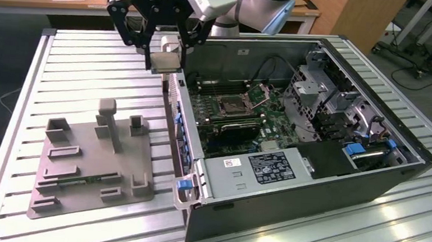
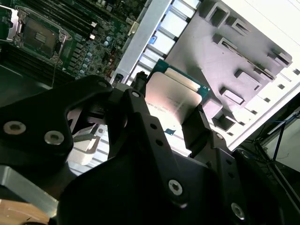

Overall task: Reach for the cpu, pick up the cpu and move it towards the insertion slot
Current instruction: 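Pick up the cpu and move it towards the insertion slot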

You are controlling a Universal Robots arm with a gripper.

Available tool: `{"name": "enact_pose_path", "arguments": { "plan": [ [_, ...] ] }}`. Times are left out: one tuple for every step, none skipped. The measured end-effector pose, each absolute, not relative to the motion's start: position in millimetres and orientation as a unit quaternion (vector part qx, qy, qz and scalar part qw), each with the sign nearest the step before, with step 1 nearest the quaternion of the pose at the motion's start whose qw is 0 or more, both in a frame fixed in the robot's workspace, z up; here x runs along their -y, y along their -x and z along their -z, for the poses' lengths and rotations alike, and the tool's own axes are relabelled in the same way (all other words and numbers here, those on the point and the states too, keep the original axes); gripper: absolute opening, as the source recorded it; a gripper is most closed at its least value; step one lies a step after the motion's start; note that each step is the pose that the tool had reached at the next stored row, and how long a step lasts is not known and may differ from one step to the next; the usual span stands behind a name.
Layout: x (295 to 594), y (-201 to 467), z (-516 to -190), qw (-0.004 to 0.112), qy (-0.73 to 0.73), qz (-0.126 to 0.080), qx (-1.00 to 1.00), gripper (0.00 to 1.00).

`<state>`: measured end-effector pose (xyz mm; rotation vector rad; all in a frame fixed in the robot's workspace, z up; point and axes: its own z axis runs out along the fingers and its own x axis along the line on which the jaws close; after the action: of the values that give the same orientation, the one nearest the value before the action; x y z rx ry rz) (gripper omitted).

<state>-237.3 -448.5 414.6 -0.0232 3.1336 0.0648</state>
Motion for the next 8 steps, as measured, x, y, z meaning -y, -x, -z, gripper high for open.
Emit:
{"name": "enact_pose_path", "arguments": {
  "plan": [
    [448.5,236.1,-414.6,0.004,0.007,-0.021,-1.000,0.55],
    [448.5,235.0,-414.6,0.004,0.007,-0.021,-1.000,0.55],
    [448.5,233.9,-414.7,0.004,0.007,-0.021,-1.000,0.55],
    [448.5,232.8,-414.6,0.004,0.007,-0.021,-1.000,0.55],
    [448.5,231.5,-414.6,0.004,0.007,-0.021,-1.000,0.55],
    [448.5,230.4,-414.6,0.004,0.007,-0.021,-1.000,0.55],
    [448.4,229.2,-414.6,0.004,0.007,-0.021,-1.000,0.55],
    [448.4,228.0,-414.6,0.004,0.007,-0.021,-1.000,0.55]
  ]
}}
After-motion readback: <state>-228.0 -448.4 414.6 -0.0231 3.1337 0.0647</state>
